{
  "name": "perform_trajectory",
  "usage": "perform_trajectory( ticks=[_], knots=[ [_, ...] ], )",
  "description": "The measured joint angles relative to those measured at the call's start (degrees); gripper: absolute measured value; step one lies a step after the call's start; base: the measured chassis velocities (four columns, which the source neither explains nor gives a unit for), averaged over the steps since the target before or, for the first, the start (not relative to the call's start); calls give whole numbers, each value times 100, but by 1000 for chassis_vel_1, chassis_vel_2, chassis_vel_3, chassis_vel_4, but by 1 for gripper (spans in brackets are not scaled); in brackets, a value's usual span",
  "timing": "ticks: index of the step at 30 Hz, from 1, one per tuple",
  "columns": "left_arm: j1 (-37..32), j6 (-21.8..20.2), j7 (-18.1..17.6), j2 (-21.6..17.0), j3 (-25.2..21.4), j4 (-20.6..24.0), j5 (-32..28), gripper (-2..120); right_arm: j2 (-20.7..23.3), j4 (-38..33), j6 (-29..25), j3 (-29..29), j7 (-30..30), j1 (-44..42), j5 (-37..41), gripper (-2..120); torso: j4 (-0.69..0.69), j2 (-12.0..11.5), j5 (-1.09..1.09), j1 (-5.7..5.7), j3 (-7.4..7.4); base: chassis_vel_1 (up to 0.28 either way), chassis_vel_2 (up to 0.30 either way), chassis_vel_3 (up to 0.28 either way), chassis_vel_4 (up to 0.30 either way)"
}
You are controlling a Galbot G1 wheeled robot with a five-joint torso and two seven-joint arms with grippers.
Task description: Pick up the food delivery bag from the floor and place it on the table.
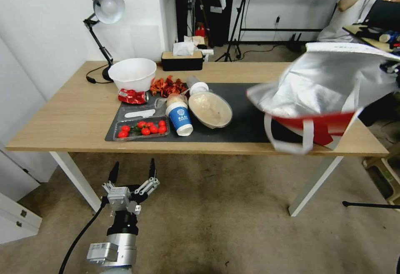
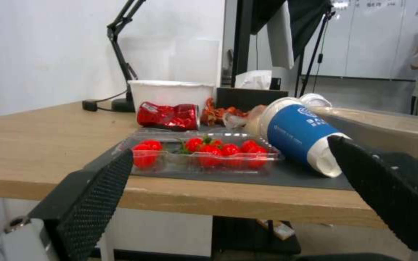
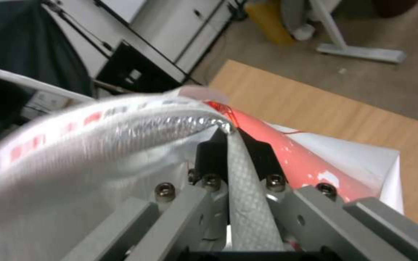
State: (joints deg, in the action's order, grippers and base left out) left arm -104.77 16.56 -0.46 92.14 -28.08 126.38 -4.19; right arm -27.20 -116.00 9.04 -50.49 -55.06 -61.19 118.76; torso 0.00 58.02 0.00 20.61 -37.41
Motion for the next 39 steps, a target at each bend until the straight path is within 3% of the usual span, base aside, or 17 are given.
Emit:
perform_trajectory(
  ticks=[9,15,32,39],
  knots=[
    [3,4,8,1,-7,-24,11,100,-298,478,-60,1261,-271,1116,-175,0,-1,0,0,0,0,0,0,0,0],
    [47,-51,11,0,-23,-76,17,100,-583,829,-139,1796,-346,1758,-390,0,-1,0,0,0,0,0,0,0,0],
    [129,-151,10,0,-34,-166,29,100,-854,1226,-252,2095,-434,2349,-564,0,0,0,0,0,0,0,0,0,0],
    [86,-125,8,0,-35,-163,37,100,-831,1162,-58,2045,-92,2164,-723,1,0,0,0,0,0,0,0,0,0]
  ],
)
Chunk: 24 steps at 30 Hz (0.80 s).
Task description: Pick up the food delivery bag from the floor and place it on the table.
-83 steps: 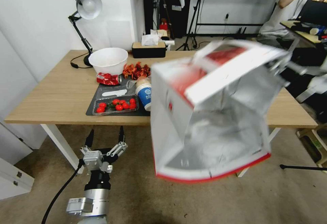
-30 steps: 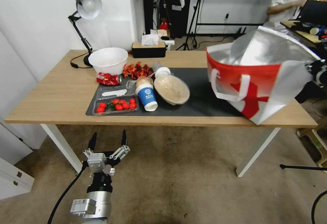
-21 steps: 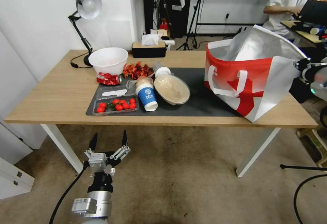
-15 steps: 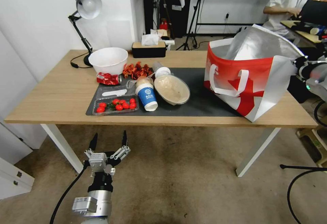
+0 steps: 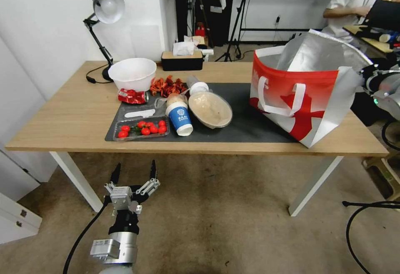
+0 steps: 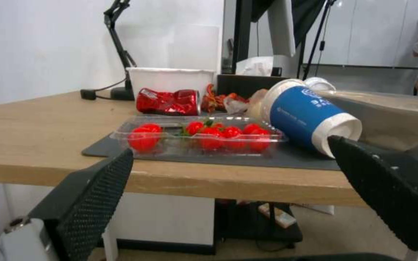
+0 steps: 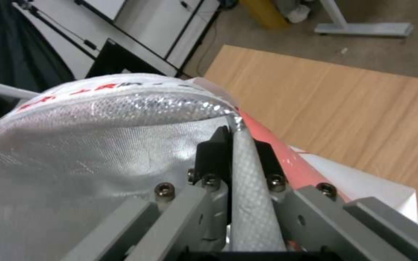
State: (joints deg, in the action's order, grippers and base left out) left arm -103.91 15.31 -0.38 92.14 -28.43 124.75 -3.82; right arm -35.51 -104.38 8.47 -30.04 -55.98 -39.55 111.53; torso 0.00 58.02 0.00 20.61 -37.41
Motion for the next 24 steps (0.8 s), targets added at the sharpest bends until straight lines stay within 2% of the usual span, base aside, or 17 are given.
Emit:
perform_trajectory(
  ticks=[6,7,10,13,14,15,18,19,23,24],
  knots=[
    [-43,29,-3,0,-6,48,0,100,83,0,15,-16,298,-13,-138,25,0,0,0,0,0,0,0,0,0],
    [-43,29,-3,0,-6,48,0,100,83,0,15,-16,298,-13,-138,25,0,0,0,0,0,0,0,0,0],
    [-68,50,-3,0,0,68,6,100,141,31,25,39,454,46,-279,40,-1,0,0,0,0,0,0,0,0],
    [-78,68,-3,0,2,69,9,100,171,44,27,70,539,57,-393,47,-1,0,0,0,0,0,0,0,0],
    [-89,89,-2,0,4,68,13,100,202,65,28,115,671,61,-606,55,0,0,0,0,0,0,0,0,0],
    [-89,89,-2,0,4,68,13,100,202,65,28,115,671,61,-606,55,0,0,0,0,0,0,0,0,0],
    [-94,107,-2,0,4,68,16,100,224,82,-12,192,899,63,-1083,70,0,0,0,0,0,0,0,0,0],
    [-94,107,-2,0,4,68,16,100,224,82,-12,192,899,63,-1083,70,0,0,0,0,0,0,0,0,0],
    [-103,121,-3,0,10,62,31,100,258,78,-105,288,1045,62,-1776,89,0,0,0,0,0,0,0,0,0],
    [-103,121,-3,0,10,62,31,100,258,78,-105,288,1045,62,-1776,89,0,0,0,0,0,0,0,0,0]
  ],
)
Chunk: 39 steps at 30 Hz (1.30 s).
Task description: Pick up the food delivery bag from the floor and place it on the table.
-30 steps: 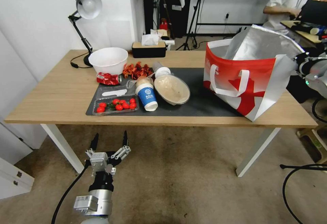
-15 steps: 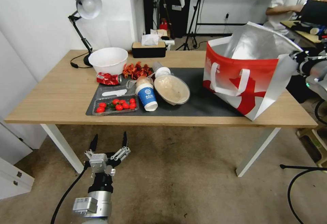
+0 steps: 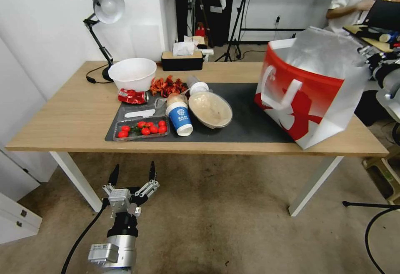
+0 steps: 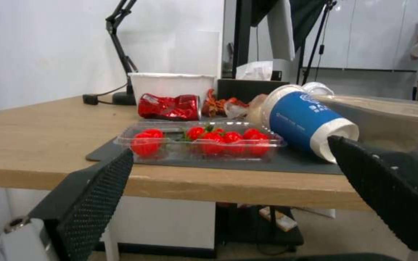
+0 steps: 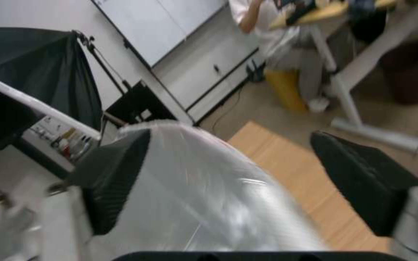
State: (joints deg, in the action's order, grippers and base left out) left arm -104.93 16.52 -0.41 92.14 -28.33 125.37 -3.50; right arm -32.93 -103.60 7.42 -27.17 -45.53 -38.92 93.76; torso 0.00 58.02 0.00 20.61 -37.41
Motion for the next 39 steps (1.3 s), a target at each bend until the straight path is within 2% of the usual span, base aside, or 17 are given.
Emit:
perform_trajectory(
  ticks=[3,6,24,27,33,35,37,39],
  knots=[
    [-8,24,-2,0,12,-10,9,100,27,27,-22,34,51,-4,-281,99,0,0,0,0,0,0,0,0,0],
    [-15,35,-4,0,15,-13,13,100,54,35,-29,34,127,-58,-457,100,0,0,0,0,0,0,0,0,0],
    [-59,15,-49,0,32,139,3,100,289,-298,-97,-385,1028,-864,-1396,100,-1,0,0,0,0,0,0,0,0],
    [-80,20,-55,0,37,185,-13,100,414,-453,-117,-633,1355,-1225,-1695,100,0,0,0,0,0,0,0,0,0],
    [-88,44,-61,0,38,196,-19,100,541,-674,-155,-931,1635,-1615,-1915,100,0,0,0,0,0,0,0,0,0],
    [-93,68,-67,0,42,212,-21,100,623,-908,-185,-1283,1797,-1980,-2088,100,0,0,0,0,0,0,0,0,0],
    [-94,71,-67,0,44,215,-21,100,633,-937,-192,-1332,1815,-2026,-2117,100,0,0,0,0,1,0,0,0,0],
    [-105,88,-67,0,59,242,-21,100,713,-1143,-276,-1716,1995,-2384,-2343,100,0,0,0,0,1,0,0,0,0]
  ],
)
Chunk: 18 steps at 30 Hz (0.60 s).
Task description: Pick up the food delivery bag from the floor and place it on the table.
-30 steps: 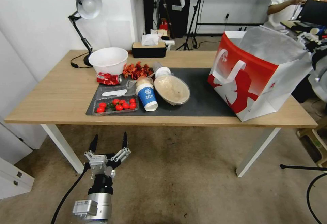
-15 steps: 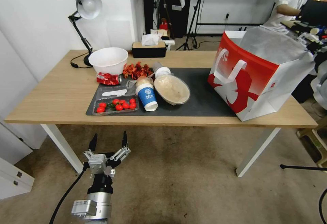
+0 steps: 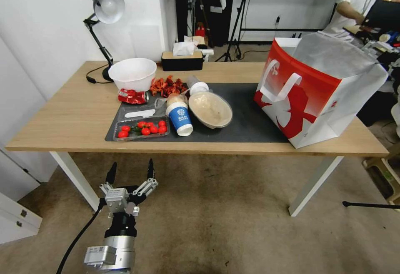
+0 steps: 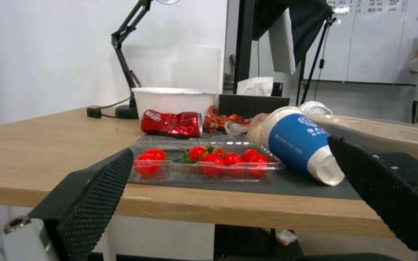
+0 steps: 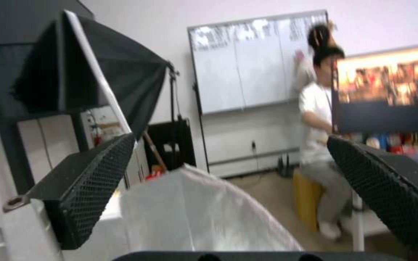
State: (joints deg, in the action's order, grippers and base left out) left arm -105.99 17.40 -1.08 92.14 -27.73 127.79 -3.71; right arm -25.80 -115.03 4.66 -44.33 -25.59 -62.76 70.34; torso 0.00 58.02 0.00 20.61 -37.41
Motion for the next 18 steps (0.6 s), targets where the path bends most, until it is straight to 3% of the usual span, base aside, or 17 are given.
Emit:
perform_trajectory(
  ticks=[8,18],
  knots=[
    [-28,23,7,0,17,63,7,100,32,-420,-168,-413,251,-601,-198,100,-1,0,1,0,0,0,0,0,0],
    [-87,139,18,0,17,137,3,100,-489,-1517,-488,-629,626,-1765,-844,100,-1,0,1,0,0,0,0,0,0]
  ],
)
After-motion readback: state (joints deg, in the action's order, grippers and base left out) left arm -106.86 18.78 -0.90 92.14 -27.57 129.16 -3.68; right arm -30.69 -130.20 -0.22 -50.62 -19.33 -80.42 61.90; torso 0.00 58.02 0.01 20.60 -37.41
